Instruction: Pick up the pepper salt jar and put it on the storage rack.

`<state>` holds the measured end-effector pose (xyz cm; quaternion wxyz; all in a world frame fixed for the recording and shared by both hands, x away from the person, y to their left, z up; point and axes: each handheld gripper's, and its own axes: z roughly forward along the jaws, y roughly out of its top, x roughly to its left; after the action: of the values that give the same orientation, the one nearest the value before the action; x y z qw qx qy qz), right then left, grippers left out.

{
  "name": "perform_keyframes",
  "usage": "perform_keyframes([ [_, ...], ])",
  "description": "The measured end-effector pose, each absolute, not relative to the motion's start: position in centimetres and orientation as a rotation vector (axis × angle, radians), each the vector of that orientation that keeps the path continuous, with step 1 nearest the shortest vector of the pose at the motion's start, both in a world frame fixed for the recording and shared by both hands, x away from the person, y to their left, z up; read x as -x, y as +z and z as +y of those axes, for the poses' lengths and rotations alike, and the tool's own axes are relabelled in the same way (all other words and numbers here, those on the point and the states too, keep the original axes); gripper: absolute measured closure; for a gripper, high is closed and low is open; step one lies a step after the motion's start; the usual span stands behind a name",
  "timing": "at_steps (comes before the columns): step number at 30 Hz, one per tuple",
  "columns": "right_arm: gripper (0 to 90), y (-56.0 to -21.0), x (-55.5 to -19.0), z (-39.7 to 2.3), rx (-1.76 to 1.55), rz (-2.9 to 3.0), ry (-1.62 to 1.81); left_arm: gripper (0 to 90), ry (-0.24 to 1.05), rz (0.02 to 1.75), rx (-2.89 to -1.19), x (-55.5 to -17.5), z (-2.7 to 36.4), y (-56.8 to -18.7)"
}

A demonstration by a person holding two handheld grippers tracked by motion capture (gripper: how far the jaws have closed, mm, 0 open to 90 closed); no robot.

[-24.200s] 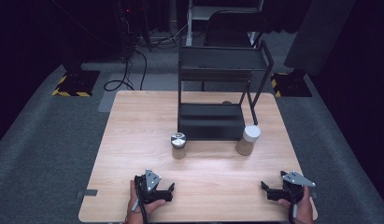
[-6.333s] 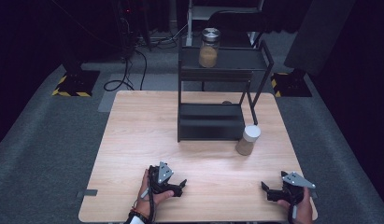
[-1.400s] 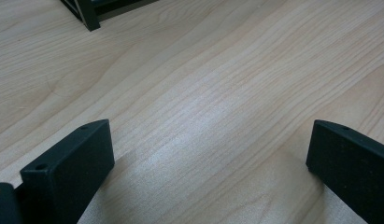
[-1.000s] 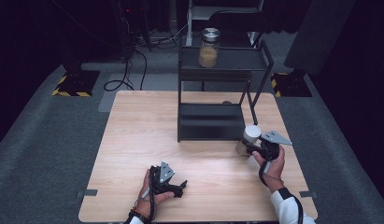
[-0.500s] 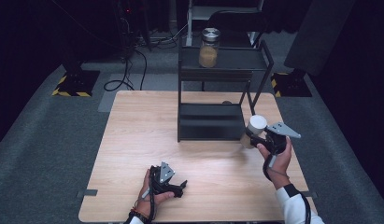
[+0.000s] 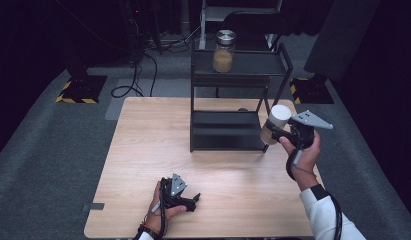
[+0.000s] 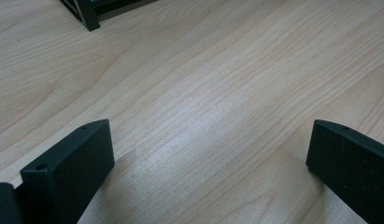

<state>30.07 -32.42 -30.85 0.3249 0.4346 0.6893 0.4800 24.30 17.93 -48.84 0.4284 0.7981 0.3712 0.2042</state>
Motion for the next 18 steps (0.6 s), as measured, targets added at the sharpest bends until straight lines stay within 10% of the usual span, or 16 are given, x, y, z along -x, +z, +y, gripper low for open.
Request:
perform_keyframes([
  [18,34.5,-23.8,-31.3,-31.0,-1.104,1.758,1.288,0.7,0.507,0.926,-1.992,-24.3,17.9,-48.8],
])
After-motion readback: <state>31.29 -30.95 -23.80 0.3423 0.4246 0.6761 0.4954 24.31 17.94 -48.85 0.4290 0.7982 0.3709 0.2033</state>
